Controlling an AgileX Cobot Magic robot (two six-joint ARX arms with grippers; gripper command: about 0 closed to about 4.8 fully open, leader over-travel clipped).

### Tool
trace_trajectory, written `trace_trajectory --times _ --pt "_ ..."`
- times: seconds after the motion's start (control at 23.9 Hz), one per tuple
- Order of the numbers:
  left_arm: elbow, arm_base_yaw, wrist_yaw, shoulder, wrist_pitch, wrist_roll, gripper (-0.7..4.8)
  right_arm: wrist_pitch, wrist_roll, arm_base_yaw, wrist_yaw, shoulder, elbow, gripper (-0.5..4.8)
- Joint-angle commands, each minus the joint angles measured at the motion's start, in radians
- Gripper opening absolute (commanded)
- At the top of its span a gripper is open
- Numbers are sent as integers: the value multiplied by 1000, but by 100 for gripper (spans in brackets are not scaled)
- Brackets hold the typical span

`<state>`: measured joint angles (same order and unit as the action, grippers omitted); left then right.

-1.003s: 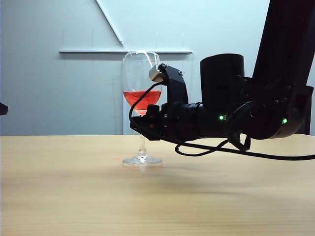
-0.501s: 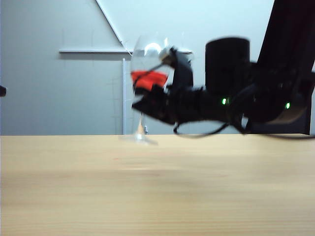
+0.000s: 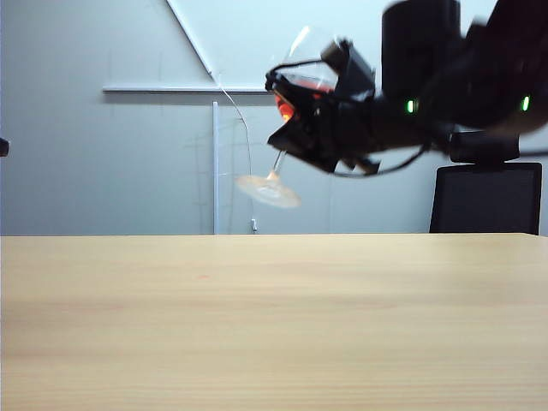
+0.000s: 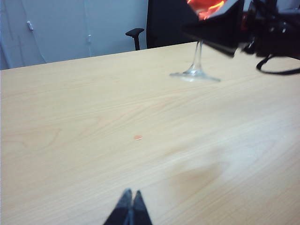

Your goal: Gently pick up the goblet, rotate it counterclockwise for two full turns (viewing from above), and then place it back on the table.

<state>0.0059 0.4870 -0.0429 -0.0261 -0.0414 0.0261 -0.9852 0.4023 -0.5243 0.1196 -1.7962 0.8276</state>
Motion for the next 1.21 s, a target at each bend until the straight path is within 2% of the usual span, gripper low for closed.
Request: trace_trajectory --times 0.04,0.13,0.38,0.5,0.58,0.71,0.88,0.96,1.04,1.21 --pt "3 -1 -3 12 11 0 -5 96 -172 -13 -124 76 9 -5" --pt "3 -1 -3 21 14 0 -5 136 -237 -20 -158 104 9 -5" --pt "3 -1 -3 20 13 0 -5 238 -573 -82 -309 154 9 -5" --pt "3 -1 -3 20 13 0 -5 258 -719 -121 -332 154 9 -5" --pt "3 -1 -3 20 12 0 -5 269 -766 -142 -333 154 9 -5" --pt "3 -1 -3 20 12 0 -5 274 -769 -159 -323 154 3 -5" --pt "3 -1 -3 20 13 0 -5 189 -713 -158 -240 154 -45 -5" --pt "3 -1 -3 20 12 0 -5 109 -654 -158 -210 154 -89 -5" --pt "3 -1 -3 20 13 0 -5 -56 -520 -157 -161 150 -185 -5" --pt "3 -1 -3 20 12 0 -5 -260 -349 -145 -161 147 -309 -5"
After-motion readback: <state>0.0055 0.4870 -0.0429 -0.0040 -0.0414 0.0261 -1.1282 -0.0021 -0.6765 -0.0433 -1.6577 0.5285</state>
